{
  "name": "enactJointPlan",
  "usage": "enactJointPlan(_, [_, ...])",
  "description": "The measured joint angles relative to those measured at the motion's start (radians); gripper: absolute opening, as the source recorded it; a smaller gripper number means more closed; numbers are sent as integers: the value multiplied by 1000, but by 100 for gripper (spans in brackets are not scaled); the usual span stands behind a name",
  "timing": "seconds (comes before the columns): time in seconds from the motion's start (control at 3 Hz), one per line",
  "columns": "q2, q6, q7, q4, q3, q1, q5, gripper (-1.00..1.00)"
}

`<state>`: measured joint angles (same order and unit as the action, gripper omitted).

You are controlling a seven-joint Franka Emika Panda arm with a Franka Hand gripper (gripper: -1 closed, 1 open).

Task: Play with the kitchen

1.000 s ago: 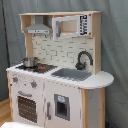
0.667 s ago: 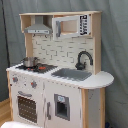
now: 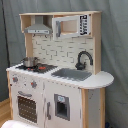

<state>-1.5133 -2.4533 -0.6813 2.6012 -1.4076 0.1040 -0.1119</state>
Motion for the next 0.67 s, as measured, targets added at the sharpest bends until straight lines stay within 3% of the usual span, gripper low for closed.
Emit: enactJointPlan(0.67, [5,-9,1,-128,101,-130,-61,100])
